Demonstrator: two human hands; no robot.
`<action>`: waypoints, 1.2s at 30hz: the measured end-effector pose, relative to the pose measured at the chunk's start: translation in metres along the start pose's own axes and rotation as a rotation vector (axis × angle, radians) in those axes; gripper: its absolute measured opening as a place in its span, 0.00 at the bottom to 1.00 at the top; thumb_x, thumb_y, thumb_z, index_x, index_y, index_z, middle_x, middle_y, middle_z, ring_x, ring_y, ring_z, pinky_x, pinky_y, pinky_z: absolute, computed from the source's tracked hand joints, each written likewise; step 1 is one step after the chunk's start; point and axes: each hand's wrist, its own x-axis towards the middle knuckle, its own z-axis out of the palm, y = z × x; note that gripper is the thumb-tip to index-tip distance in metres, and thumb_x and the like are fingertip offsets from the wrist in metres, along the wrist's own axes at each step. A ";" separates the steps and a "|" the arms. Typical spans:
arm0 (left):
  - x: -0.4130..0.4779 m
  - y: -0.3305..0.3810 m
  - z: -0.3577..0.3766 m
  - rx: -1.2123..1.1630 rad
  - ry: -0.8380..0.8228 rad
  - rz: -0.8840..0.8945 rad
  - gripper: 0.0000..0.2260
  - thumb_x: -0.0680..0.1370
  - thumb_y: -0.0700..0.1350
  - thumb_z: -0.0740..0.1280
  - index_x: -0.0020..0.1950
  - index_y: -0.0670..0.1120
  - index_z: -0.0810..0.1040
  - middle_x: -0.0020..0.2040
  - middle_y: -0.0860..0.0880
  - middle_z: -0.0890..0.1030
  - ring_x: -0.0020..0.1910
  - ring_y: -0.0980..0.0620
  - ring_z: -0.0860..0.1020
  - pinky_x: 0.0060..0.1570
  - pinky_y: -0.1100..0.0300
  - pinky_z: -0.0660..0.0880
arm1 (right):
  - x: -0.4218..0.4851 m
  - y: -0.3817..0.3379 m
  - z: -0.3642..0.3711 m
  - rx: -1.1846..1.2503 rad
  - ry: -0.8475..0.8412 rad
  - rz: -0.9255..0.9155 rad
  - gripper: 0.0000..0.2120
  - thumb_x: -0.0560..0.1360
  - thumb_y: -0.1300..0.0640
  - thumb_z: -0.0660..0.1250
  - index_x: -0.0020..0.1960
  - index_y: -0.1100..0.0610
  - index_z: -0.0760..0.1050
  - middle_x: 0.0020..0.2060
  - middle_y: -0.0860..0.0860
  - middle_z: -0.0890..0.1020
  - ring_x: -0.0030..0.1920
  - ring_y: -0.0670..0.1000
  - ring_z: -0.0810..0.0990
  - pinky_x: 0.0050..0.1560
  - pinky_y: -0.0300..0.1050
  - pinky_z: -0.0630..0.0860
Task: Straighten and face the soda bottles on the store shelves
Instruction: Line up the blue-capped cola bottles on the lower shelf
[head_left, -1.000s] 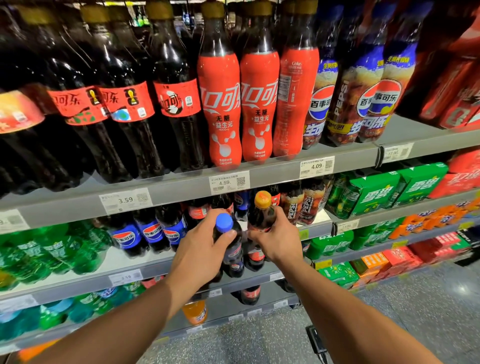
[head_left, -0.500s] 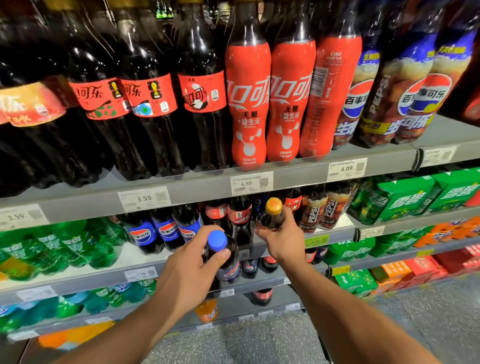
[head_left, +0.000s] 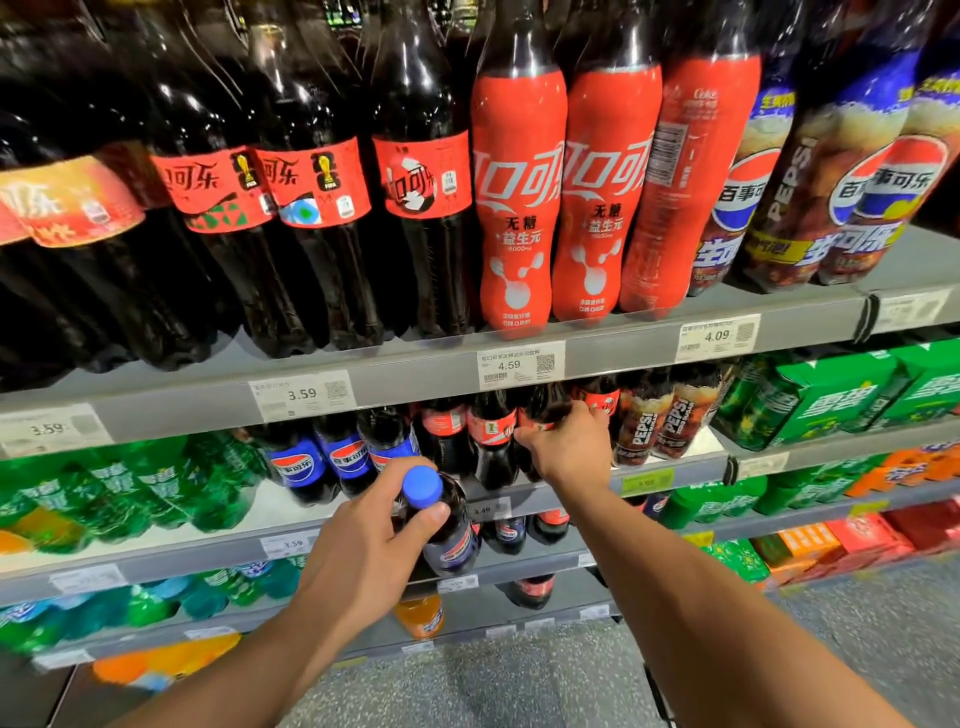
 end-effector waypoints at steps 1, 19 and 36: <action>0.000 -0.001 -0.001 0.003 0.007 -0.007 0.10 0.77 0.58 0.65 0.57 0.65 0.69 0.24 0.50 0.67 0.22 0.55 0.64 0.29 0.57 0.62 | 0.001 0.000 0.000 -0.033 0.010 -0.004 0.27 0.67 0.43 0.76 0.59 0.59 0.75 0.61 0.55 0.72 0.53 0.57 0.78 0.57 0.49 0.76; -0.021 -0.072 -0.048 -0.046 0.160 -0.203 0.12 0.75 0.60 0.65 0.57 0.65 0.68 0.43 0.55 0.81 0.38 0.51 0.79 0.45 0.52 0.77 | -0.018 -0.007 -0.005 -0.066 0.128 -0.106 0.24 0.70 0.36 0.71 0.35 0.57 0.75 0.26 0.53 0.80 0.30 0.56 0.79 0.34 0.48 0.76; -0.007 -0.116 -0.119 -0.045 0.443 -0.253 0.08 0.77 0.55 0.67 0.52 0.57 0.69 0.41 0.54 0.80 0.36 0.47 0.78 0.40 0.51 0.75 | -0.132 -0.059 0.115 0.220 -0.468 0.025 0.06 0.68 0.54 0.74 0.39 0.51 0.77 0.27 0.46 0.79 0.28 0.52 0.77 0.36 0.48 0.74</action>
